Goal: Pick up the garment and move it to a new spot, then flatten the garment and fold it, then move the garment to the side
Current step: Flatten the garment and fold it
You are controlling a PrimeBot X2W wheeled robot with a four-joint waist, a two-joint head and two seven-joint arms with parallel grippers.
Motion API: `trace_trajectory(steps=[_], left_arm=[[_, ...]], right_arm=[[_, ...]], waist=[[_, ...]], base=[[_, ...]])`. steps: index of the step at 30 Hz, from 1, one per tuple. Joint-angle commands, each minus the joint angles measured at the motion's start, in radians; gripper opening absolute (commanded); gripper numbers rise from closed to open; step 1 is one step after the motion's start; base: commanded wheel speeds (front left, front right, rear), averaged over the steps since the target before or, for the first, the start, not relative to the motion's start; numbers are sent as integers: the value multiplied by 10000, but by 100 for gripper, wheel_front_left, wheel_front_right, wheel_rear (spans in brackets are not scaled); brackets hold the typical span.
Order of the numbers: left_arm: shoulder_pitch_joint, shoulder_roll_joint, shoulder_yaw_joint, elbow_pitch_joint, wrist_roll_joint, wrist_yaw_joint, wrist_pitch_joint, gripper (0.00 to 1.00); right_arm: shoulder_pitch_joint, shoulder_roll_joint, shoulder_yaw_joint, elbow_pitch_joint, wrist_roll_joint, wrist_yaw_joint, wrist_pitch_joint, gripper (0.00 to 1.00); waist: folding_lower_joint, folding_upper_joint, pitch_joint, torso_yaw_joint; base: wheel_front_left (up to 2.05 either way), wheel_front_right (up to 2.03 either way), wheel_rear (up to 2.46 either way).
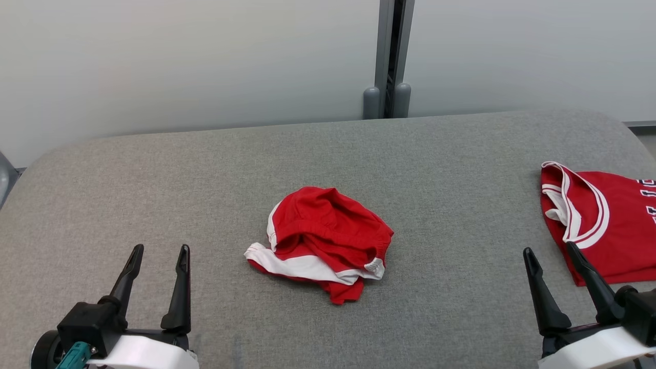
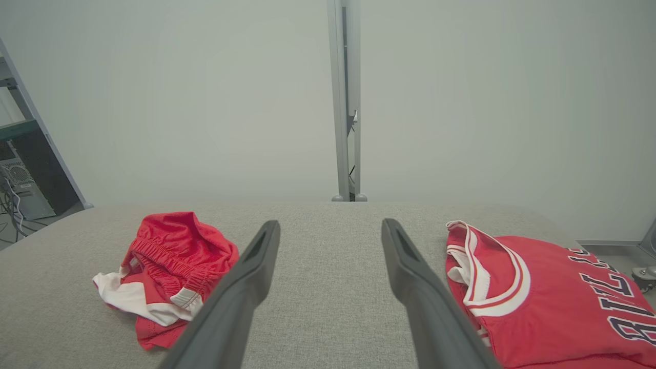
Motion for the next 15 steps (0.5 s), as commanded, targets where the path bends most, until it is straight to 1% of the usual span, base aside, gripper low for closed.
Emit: trace_trajectory(steps=[1,10,15], left_arm=[[-24,42,-1,-21,-4,54,-10,100],[-75,42,-62,3,-10,105,-4,100],[-244,37,-123,-40,22,89,4,100]], right_arm=[[72,-18,-61,23,-46,-4,49,100],[-20,-17,-65,51,-79,-4,55,100],[-374,-224,285,108,-46,-4,66,100]], waist=[[0,0,-11,-2],[0,0,-24,8],[0,0,133,165]], base=[[0,0,0],[0,0,0],[0,0,0]])
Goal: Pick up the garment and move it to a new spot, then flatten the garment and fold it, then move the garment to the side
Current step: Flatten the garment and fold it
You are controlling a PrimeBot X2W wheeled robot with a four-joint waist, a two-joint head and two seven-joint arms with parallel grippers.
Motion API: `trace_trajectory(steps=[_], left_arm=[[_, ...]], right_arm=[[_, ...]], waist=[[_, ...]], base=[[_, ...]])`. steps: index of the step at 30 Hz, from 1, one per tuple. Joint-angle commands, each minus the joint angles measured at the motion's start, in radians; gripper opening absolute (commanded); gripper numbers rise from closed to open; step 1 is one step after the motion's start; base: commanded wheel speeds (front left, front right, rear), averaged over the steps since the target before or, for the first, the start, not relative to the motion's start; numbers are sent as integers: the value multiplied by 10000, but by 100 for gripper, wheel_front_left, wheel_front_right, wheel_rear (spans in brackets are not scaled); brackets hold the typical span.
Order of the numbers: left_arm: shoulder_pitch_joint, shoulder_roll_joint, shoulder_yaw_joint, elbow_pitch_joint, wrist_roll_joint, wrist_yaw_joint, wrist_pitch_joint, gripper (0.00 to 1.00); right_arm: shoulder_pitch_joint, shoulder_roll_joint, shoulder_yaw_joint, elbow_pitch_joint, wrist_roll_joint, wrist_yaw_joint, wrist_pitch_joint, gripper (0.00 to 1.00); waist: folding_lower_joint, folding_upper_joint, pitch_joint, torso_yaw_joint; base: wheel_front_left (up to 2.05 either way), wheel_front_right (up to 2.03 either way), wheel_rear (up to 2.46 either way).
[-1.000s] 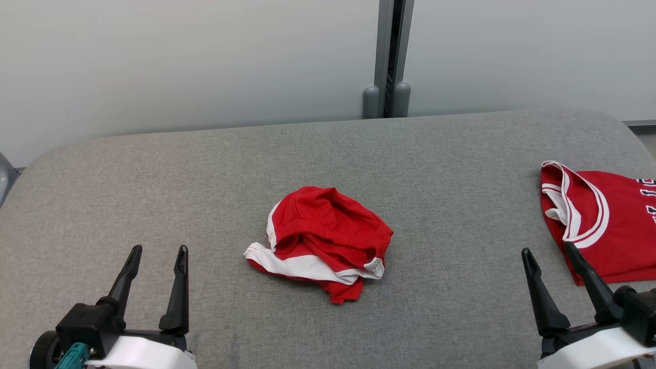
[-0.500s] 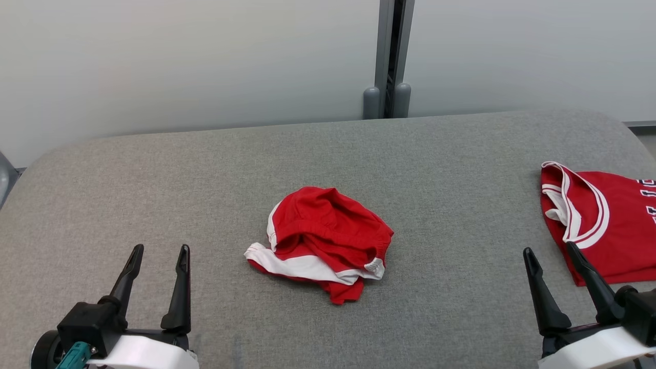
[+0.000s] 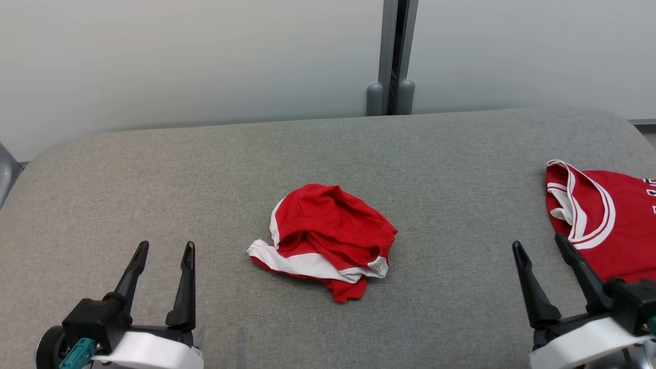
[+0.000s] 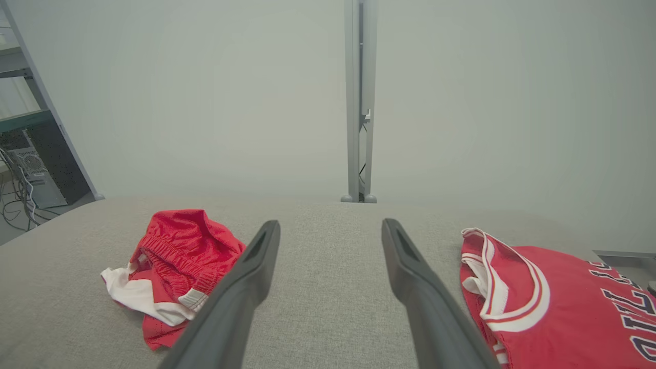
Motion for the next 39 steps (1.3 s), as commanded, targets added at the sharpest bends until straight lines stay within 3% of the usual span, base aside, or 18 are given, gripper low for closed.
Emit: trace_trajectory(steps=[1,13,20,29,30,31,33,39], left_arm=[[-236,31,16,-49,40,23,-40,100],[-1052,-232,-283,177,24,-230,-321,100],[-1675,-529,-442,796,-117,-530,-873,100],[-2346,-854,-686,1536,-186,-828,-1319,100],[-2411,-869,-697,1614,-191,-859,-1352,100],[-2468,-886,-708,1686,-196,-895,-1398,100],[-2547,-933,-744,1809,-197,-920,-1455,100],[-2670,-971,-693,2078,-222,-976,-1620,100]], right_arm=[[-253,-91,175,31,5,-4,19,100],[-2369,-905,2913,1465,466,-4,462,100],[-4498,-1376,4635,3134,613,-4,596,100],[-6455,-1246,5744,5331,317,-6,546,100],[-6620,-1176,5729,5583,243,-6,515,93],[-6747,-1134,5707,5807,150,-6,519,45],[-6975,-973,5519,6048,163,-6,252,0],[-7090,-810,5119,5619,784,-6,-312,0]], waist=[[0,-1,127,121],[0,-1,1479,1299],[0,-1,2419,2028],[0,-1,2878,2427],[0,-1,2904,2429],[0,-1,2924,2433],[0,-1,2952,2450],[0,-1,2957,2204]], base=[[0,0,0],[0,0,0],[0,0,0],[0,0,0],[0,0,0],[0,0,0],[0,0,0],[0,0,0]])
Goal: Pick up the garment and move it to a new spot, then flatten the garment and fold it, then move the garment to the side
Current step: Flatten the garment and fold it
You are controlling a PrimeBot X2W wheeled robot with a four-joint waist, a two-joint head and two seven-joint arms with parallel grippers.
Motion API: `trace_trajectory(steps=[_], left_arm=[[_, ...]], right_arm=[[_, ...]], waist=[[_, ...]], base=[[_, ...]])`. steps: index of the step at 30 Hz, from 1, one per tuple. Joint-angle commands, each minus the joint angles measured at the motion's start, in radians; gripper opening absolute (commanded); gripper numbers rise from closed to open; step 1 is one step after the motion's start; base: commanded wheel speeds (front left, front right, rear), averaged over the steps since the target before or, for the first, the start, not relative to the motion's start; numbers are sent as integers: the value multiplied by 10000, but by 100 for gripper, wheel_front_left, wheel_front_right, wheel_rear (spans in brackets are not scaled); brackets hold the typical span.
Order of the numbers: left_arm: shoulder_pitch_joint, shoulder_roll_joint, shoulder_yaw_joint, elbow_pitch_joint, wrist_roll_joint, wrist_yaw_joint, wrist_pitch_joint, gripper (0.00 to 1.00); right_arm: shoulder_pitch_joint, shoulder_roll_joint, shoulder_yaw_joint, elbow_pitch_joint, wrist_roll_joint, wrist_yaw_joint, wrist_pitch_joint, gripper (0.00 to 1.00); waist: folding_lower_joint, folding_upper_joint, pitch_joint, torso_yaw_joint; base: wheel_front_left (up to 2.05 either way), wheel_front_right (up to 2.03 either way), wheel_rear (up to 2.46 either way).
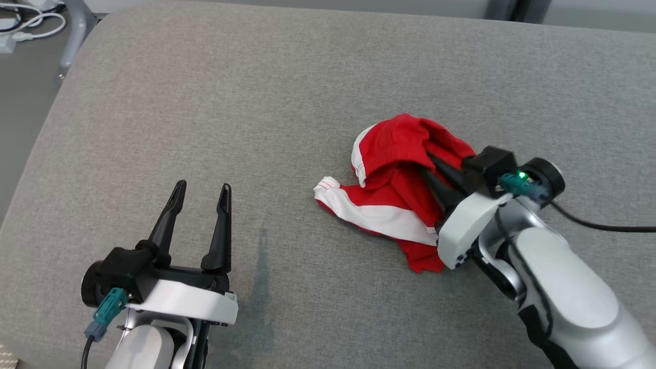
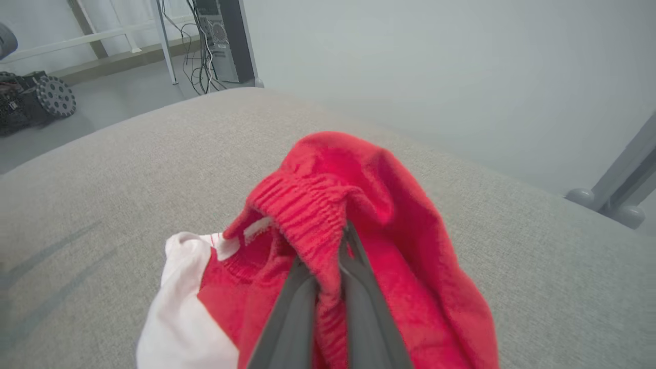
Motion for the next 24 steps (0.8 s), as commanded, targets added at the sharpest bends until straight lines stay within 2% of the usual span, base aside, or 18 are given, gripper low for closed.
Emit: trace_trajectory(steps=[1,4,8,13,16,18,21,24], left_arm=[[-143,29,38,53,-47,-36,-66,100],[-170,75,47,108,-34,-63,-106,100],[-261,134,46,143,-3,-100,-128,100],[-322,183,25,174,-26,-119,-139,100],[-364,207,14,186,-40,-134,-130,100],[-385,229,4,215,-45,-144,-119,100],[-429,242,-13,246,-54,-148,-122,100],[-457,270,-25,268,-57,-132,-107,100]], right_arm=[[49,-3,-271,-380,458,-8,-210,0],[532,117,-999,-1134,1868,-6,-193,0],[1386,-35,-2495,-2011,3629,-6,235,0],[2457,-242,-4597,-1930,5051,-6,718,0],[2579,-167,-5123,-1588,5461,-5,835,0],[2521,-125,-5417,-1104,5720,-5,975,23],[2223,-47,-5693,-421,6031,-5,817,100],[2114,19,-5847,99,6209,-5,486,100]], waist=[[0,-1,-45,-172],[0,-1,-93,-396],[0,-1,-133,-630],[0,-1,-118,-822],[0,-1,-81,-896],[0,-1,-58,-949],[0,-1,-60,-1021],[0,-1,-106,-1066]], base=[[0,0,0],[0,0,0],[0,0,0],[0,0,0],[0,0,0],[0,0,0],[0,0,0],[0,0,0]])
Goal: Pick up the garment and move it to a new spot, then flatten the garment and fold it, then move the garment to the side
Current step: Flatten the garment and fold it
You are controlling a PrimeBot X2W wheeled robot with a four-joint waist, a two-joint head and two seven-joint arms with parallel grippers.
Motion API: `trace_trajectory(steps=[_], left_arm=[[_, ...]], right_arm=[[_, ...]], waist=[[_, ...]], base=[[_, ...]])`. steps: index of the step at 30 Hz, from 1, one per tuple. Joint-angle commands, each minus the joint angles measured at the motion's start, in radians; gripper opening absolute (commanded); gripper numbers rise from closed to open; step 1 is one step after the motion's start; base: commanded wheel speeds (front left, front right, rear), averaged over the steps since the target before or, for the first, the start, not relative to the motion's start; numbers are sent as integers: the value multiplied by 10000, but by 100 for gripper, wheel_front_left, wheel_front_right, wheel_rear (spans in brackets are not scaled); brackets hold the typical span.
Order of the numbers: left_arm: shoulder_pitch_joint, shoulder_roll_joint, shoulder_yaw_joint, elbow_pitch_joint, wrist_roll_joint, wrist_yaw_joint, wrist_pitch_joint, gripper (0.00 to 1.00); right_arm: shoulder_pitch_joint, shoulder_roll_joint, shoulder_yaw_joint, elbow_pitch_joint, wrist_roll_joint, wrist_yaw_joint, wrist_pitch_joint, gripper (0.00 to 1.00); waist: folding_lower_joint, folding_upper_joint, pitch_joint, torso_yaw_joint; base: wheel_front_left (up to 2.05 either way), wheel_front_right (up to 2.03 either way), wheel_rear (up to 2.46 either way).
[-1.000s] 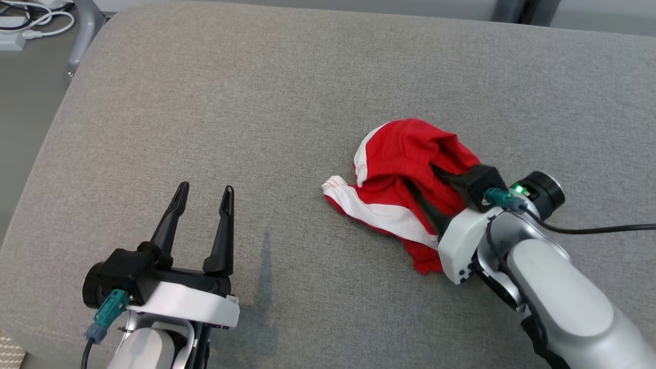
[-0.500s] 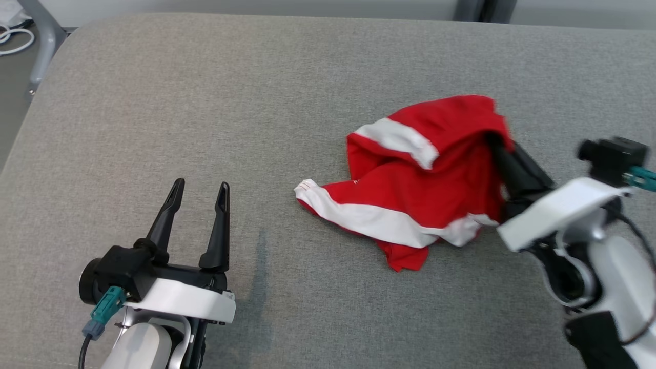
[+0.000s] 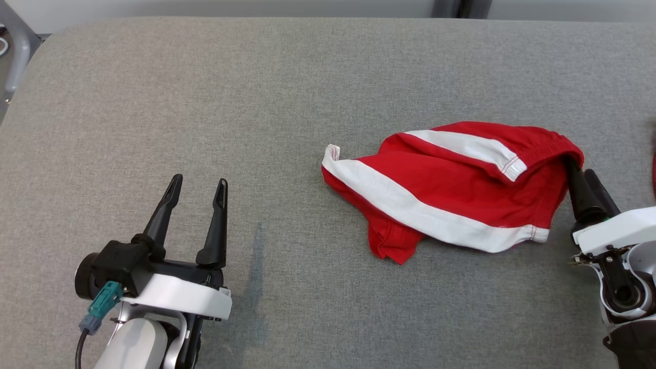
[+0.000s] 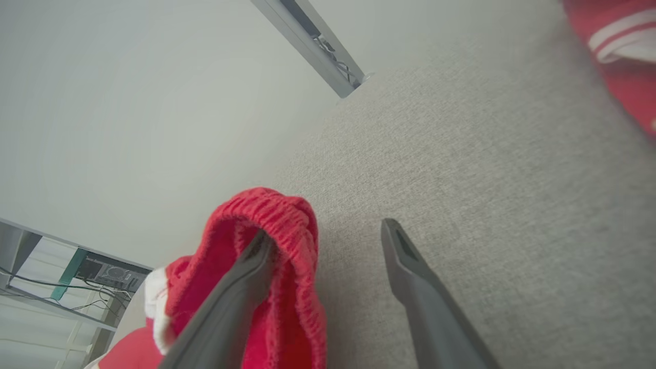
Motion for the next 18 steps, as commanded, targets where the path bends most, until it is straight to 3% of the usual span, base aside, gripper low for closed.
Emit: trace_trajectory(steps=[1,6,10,15,18], left_arm=[[-151,53,12,28,-49,10,-17,100],[70,120,28,21,-69,86,5,100],[282,212,144,-40,-106,212,29,100],[625,350,283,-194,-174,382,74,100],[787,454,316,-299,-173,452,137,100]], right_arm=[[-10,-105,-66,81,8,-1,-214,100],[435,-397,-139,-60,-145,-1,-1206,100],[966,-835,-98,-699,-985,-1,-2021,100],[1632,-1120,-138,-1871,-2864,-1,-2513,100],[2091,-941,-206,-2663,-3948,-1,-2316,100]], waist=[[0,0,-37,-24],[0,0,-276,-129],[0,0,-549,-318],[0,0,-929,-594],[0,0,-1161,-727]], base=[[0,0,0],[0,0,0],[0,0,0],[0,0,0],[0,0,0]])
